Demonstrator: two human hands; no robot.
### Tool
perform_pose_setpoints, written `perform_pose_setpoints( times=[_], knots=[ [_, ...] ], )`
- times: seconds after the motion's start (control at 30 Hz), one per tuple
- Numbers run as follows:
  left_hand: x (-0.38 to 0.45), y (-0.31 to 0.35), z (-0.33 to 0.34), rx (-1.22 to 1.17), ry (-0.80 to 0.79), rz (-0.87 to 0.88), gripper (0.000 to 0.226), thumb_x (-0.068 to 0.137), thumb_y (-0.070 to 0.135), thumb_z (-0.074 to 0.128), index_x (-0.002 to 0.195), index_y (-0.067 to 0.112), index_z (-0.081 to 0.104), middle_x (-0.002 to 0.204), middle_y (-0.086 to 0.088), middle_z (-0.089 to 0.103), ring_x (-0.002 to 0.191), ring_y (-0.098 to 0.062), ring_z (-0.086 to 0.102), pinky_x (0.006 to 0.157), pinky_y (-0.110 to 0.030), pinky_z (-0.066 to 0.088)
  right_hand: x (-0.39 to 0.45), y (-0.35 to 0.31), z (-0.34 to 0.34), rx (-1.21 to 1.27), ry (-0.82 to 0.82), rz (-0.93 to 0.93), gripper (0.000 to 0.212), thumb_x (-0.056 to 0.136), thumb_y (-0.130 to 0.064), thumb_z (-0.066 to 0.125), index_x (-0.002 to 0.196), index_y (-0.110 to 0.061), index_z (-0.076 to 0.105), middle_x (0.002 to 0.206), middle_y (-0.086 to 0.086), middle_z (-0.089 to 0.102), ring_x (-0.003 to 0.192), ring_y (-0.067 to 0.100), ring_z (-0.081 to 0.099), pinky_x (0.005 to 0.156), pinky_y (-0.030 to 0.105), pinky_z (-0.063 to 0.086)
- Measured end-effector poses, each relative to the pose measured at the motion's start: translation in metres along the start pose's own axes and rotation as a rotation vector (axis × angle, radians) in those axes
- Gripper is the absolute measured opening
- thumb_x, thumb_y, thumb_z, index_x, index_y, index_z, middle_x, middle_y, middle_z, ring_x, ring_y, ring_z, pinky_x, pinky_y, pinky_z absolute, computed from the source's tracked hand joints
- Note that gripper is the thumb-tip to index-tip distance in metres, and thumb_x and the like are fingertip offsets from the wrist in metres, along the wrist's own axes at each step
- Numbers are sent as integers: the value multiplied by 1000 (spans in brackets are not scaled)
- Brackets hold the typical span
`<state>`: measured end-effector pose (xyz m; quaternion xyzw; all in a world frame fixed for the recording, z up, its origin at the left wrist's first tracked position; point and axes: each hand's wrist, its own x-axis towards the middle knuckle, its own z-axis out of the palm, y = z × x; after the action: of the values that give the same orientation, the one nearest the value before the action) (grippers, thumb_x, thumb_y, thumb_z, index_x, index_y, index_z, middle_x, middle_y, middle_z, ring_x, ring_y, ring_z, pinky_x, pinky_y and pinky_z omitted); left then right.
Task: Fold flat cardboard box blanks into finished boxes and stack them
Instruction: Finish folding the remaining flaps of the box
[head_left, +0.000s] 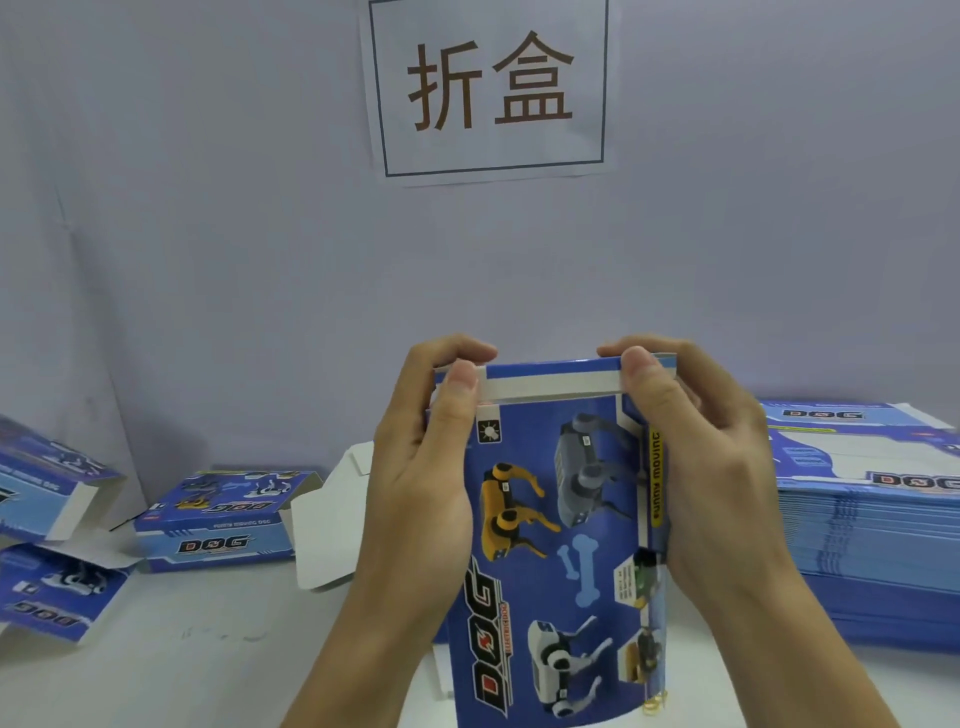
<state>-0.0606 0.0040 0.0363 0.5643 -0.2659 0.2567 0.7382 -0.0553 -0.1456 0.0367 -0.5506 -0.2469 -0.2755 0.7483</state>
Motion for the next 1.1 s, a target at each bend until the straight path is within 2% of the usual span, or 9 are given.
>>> perform_pose_setpoints(
  times=[0.13,0.27,0.4,0.53,0.6,0.7,0.97,1.03,1.1],
  knots=[
    [1,-2,-2,1,9,-6,15,94,36,47,92,32,62,92,-2,71,84,-25,75,58,-30,58,1,-2,0,20,3,72,19,86,-35,65,94,-19,70,77,8,75,69,30,74,51,37,57],
    [2,-3,-5,29,18,-7,18,90,31,44,86,32,62,95,17,72,89,-19,75,56,-26,58,1,-6,-2,60,-51,134,16,82,-33,67,91,-20,72,78,9,74,72,33,74,55,42,58],
    [1,-2,-4,20,-41,-14,23,91,31,44,83,34,65,96,20,73,89,-15,75,56,-22,57,2,-8,-7,143,-64,151,10,79,-24,66,80,-20,75,90,0,73,75,21,74,56,37,59],
    [2,3,-8,25,-95,-12,7,87,43,67,86,36,65,106,19,70,94,-20,75,58,-26,59,3,-5,-7,213,-66,122,11,79,-19,66,75,-19,77,110,0,70,92,13,72,64,29,58],
    [2,5,-10,61,-86,12,14,82,42,74,88,35,64,113,18,68,93,-22,75,57,-27,60,3,-5,-5,236,-100,119,11,79,-20,67,77,-20,78,108,-2,70,93,12,72,65,27,58],
    [3,6,-13,44,-61,-13,13,73,45,68,83,37,66,119,15,67,95,-27,74,57,-30,60,4,-5,-5,202,-123,127,10,74,-26,72,78,-21,80,112,-2,69,100,12,69,71,28,58],
    [5,6,-20,92,-63,-7,15,74,46,72,84,38,65,123,14,66,97,-26,74,59,-32,61,2,-4,0,-41,-78,7,17,77,-40,76,85,-26,80,105,-8,70,100,15,69,77,37,59],
    [4,7,-21,124,-74,8,20,74,44,79,86,38,64,123,15,66,93,-26,75,58,-31,61,2,-4,0,-16,-87,24,14,78,-36,77,84,-23,79,100,-9,72,95,16,71,72,36,59],
    [4,7,-19,128,-76,10,18,73,43,72,87,38,63,121,16,66,90,-25,75,57,-29,60,1,-4,1,62,-111,77,9,81,-29,74,83,-21,76,91,-8,75,85,18,75,64,33,59]
  ],
)
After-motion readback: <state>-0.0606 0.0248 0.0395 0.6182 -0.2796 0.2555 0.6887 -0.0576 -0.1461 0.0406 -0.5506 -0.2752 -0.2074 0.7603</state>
